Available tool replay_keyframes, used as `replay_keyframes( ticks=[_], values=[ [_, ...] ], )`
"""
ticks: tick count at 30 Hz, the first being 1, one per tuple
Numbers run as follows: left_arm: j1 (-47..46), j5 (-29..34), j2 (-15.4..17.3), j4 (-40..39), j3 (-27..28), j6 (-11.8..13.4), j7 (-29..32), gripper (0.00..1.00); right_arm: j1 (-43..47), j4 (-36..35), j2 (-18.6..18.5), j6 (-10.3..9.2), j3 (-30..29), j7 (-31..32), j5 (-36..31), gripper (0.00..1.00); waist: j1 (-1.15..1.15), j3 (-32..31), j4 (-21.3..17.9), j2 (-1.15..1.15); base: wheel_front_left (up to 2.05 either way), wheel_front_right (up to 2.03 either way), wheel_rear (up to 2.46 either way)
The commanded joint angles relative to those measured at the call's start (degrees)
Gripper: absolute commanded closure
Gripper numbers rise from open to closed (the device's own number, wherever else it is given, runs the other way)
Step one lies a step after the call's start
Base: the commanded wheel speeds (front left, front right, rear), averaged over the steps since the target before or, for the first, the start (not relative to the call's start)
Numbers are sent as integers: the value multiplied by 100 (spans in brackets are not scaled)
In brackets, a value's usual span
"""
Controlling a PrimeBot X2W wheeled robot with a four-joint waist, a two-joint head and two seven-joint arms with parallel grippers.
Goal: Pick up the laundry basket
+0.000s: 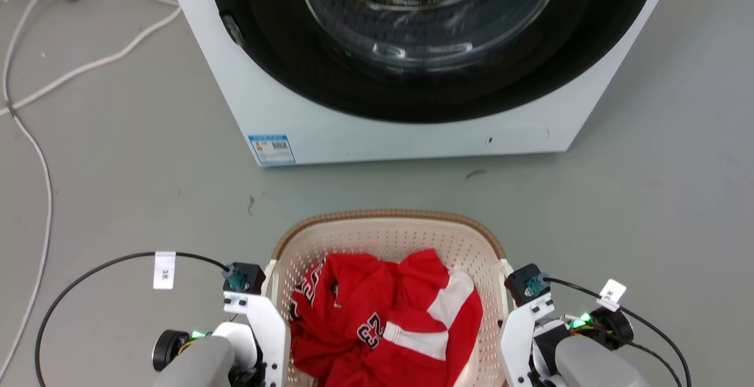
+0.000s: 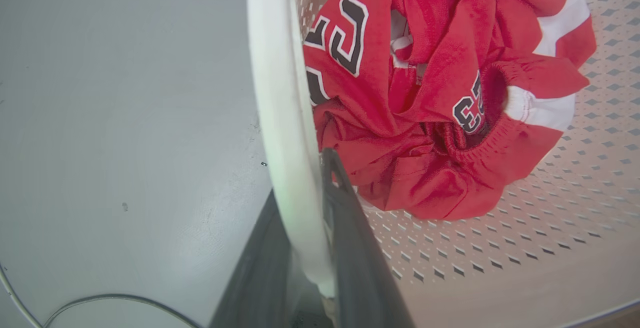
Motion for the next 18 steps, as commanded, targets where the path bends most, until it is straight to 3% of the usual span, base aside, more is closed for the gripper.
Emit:
replay_keyframes(
  ticks=[1, 18],
  values=[
    [66, -29, -76, -91, -49, -67, 14, 100, 62, -51, 122, 76, 63, -3, 36, 100, 1, -243, 5, 0, 0, 0, 0],
    [265, -722, 92, -213, -692, -68, 653, 100, 101, -58, 112, 75, 853, 758, 828, 100, 1, -1102, -62, 0, 0, 0, 0]
  ],
)
